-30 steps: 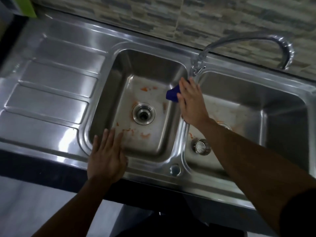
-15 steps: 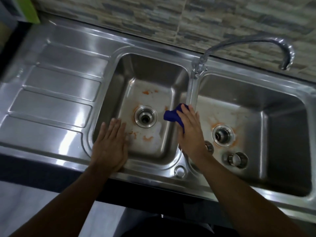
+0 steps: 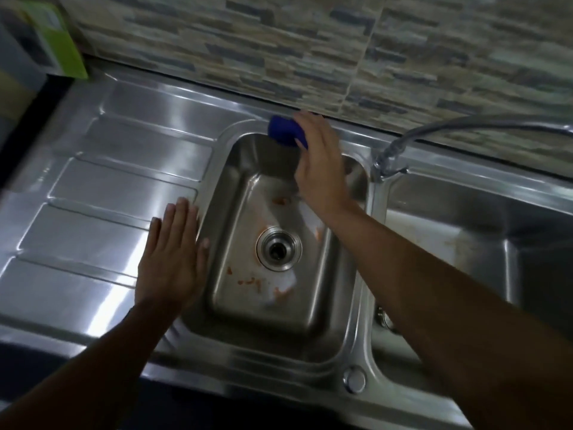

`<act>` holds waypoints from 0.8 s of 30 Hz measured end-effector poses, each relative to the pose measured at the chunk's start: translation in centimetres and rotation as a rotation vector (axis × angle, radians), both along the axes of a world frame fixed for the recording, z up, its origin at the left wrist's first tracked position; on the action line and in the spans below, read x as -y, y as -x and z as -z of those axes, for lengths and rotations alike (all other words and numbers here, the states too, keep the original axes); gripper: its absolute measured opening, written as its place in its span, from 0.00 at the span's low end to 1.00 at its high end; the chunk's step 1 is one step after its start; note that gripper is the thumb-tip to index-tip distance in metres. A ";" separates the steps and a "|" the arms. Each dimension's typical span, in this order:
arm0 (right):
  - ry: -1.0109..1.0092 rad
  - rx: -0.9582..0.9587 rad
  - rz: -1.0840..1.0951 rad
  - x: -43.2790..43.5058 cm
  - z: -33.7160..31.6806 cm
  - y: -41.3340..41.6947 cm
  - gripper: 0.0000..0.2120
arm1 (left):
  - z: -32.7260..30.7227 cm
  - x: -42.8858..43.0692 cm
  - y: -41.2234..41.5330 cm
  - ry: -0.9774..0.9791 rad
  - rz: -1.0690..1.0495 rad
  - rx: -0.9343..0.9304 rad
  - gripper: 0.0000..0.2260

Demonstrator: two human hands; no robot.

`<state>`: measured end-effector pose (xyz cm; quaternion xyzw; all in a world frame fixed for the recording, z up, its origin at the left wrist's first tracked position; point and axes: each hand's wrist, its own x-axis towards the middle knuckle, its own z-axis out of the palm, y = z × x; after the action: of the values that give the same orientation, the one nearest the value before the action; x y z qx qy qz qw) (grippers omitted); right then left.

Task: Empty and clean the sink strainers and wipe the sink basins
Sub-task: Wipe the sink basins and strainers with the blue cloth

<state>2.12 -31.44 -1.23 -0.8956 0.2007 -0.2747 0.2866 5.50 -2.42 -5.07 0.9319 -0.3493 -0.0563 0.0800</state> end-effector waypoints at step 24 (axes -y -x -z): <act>0.529 -1.037 0.160 4.7 1.8 4.6 0.31 | 0.4 -0.6 -0.3 0.142 0.051 0.019 0.27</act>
<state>-2.48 -36.16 -3.07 -0.9362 0.3063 0.1375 -0.1040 5.81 -1.80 -5.43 0.9152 -0.3766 -0.0247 0.1413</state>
